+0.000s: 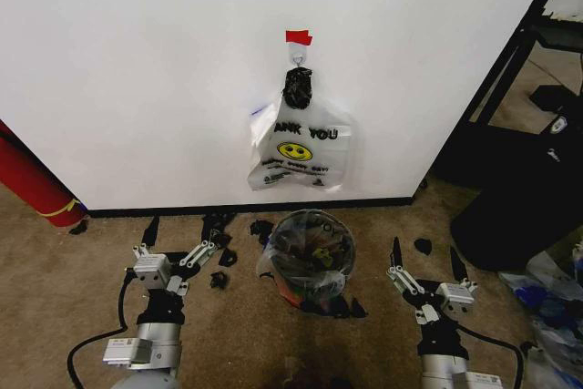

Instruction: Pick up the garbage bag from the wall and place it over the trash bin.

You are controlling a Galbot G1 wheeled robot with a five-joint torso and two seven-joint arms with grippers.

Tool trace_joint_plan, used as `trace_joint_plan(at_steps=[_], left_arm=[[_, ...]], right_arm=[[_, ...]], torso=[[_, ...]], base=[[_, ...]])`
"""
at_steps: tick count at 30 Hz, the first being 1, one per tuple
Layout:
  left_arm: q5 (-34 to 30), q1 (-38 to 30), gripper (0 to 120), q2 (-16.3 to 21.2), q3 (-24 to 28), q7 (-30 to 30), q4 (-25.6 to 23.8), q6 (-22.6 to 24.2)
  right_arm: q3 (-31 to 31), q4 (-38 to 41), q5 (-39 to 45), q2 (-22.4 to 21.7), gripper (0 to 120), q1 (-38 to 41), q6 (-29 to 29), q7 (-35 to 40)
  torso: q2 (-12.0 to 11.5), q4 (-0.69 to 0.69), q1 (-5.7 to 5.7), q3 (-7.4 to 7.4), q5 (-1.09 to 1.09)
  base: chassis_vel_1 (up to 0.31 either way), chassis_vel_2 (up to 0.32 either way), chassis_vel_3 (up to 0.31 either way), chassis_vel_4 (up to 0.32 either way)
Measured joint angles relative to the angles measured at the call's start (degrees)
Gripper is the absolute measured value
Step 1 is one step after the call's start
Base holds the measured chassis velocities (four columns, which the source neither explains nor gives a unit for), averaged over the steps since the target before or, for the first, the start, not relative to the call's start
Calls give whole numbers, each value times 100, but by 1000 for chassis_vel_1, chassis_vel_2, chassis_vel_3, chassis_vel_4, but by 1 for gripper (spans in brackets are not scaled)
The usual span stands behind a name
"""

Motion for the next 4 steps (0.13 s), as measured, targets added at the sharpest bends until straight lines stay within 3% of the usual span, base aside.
trace_joint_plan(at_steps=[4], left_arm=[[-63, 62, 100, 17, -45, -9, -54, 19]], right_arm=[[31, 79, 150, -68, 100, 75, -224, -6]], torso=[[0, 0, 0, 0, 0]], base=[[0, 0, 0, 0]])
